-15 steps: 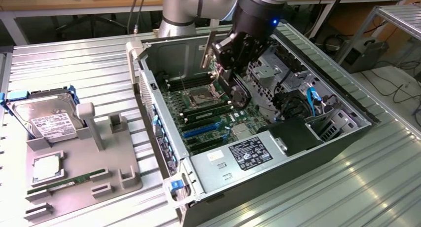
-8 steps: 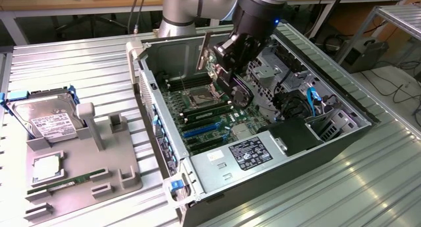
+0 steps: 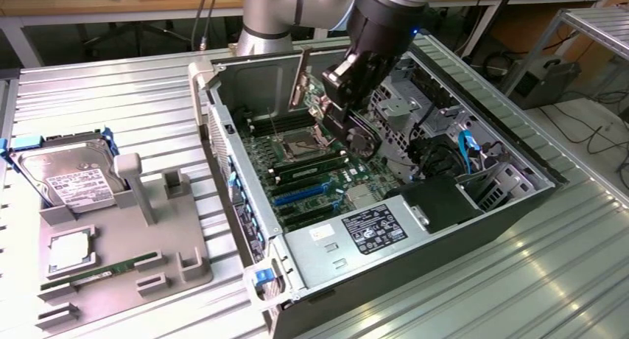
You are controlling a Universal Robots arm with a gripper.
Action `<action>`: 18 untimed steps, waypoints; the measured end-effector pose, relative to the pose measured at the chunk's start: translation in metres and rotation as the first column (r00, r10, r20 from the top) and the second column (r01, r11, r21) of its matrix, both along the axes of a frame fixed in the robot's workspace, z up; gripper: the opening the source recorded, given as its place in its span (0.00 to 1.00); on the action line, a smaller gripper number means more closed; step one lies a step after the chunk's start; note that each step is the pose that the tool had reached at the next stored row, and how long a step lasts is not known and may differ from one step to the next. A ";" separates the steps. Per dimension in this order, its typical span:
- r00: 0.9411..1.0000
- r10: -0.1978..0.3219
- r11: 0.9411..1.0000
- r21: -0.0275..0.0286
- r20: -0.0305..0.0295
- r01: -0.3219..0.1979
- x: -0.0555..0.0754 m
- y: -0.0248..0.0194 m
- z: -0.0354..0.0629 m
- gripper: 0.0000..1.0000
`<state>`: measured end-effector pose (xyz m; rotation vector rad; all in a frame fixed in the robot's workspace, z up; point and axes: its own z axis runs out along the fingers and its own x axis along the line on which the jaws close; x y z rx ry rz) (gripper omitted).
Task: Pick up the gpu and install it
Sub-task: 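Insert the gpu into the slot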
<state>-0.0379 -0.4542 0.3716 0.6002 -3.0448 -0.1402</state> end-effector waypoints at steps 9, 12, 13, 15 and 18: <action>0.989 0.144 0.990 -0.001 0.029 -0.144 0.000 -0.0001 -0.0010 0.26; 0.979 0.202 0.979 -0.003 0.036 -0.202 0.000 -0.0001 -0.0016 0.26; 0.974 0.221 0.975 -0.003 0.039 -0.221 0.000 -0.0001 -0.0018 0.26; 0.965 0.257 0.966 -0.004 0.043 -0.257 0.000 -0.0001 -0.0024 0.26; 0.949 0.313 0.950 -0.006 0.048 -0.313 0.000 -0.0001 -0.0034 0.26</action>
